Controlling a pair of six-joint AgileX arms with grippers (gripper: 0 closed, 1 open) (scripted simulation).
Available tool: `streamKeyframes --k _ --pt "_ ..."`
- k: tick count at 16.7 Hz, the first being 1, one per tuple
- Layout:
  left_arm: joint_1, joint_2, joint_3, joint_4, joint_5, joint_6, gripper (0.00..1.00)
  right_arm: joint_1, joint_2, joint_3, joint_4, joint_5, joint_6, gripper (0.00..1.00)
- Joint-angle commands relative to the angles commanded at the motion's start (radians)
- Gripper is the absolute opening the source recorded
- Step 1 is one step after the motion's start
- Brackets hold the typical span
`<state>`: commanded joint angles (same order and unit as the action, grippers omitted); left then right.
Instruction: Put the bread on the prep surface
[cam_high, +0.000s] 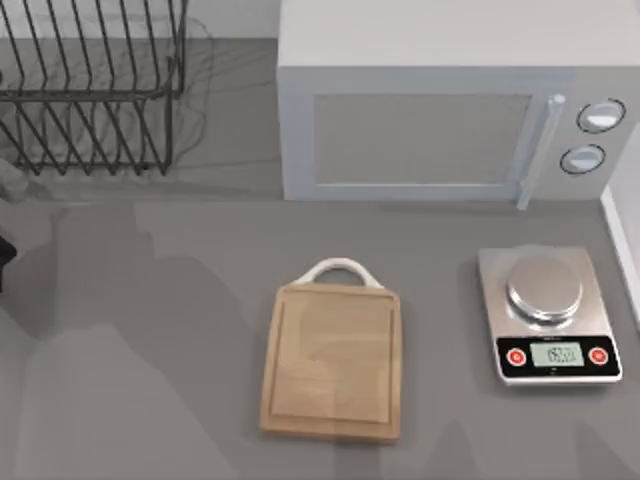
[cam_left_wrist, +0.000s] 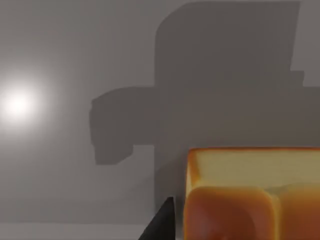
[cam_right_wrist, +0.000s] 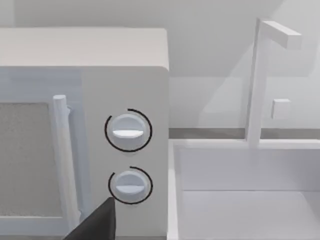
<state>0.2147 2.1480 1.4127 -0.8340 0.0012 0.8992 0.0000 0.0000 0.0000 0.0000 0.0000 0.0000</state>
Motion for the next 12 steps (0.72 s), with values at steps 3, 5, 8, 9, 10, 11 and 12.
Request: streamKeyframes --k 3,5,8,9,10,11,12 --pt "0.000 0.000 0.000 0.000 0.000 0.000 0.00 0.000 0.000 0.000 0.000 0.000 0.000 1.00" --pt "0.000 0.000 0.000 0.000 0.000 0.000 0.00 0.000 0.000 0.000 0.000 0.000 0.000 1.00" --pt "0.000 0.000 0.000 0.000 0.000 0.000 0.00 0.000 0.000 0.000 0.000 0.000 0.000 1.00" --pt "0.000 0.000 0.000 0.000 0.000 0.000 0.00 0.000 0.000 0.000 0.000 0.000 0.000 1.00" --pt "0.000 0.000 0.000 0.000 0.000 0.000 0.00 0.000 0.000 0.000 0.000 0.000 0.000 1.00" --pt "-0.004 -0.030 0.004 -0.023 0.015 -0.011 0.00 0.000 0.000 0.000 0.000 0.000 0.000 1.00" --pt "-0.004 -0.030 0.006 -0.026 0.015 -0.012 0.00 0.000 0.000 0.000 0.000 0.000 0.000 1.00"
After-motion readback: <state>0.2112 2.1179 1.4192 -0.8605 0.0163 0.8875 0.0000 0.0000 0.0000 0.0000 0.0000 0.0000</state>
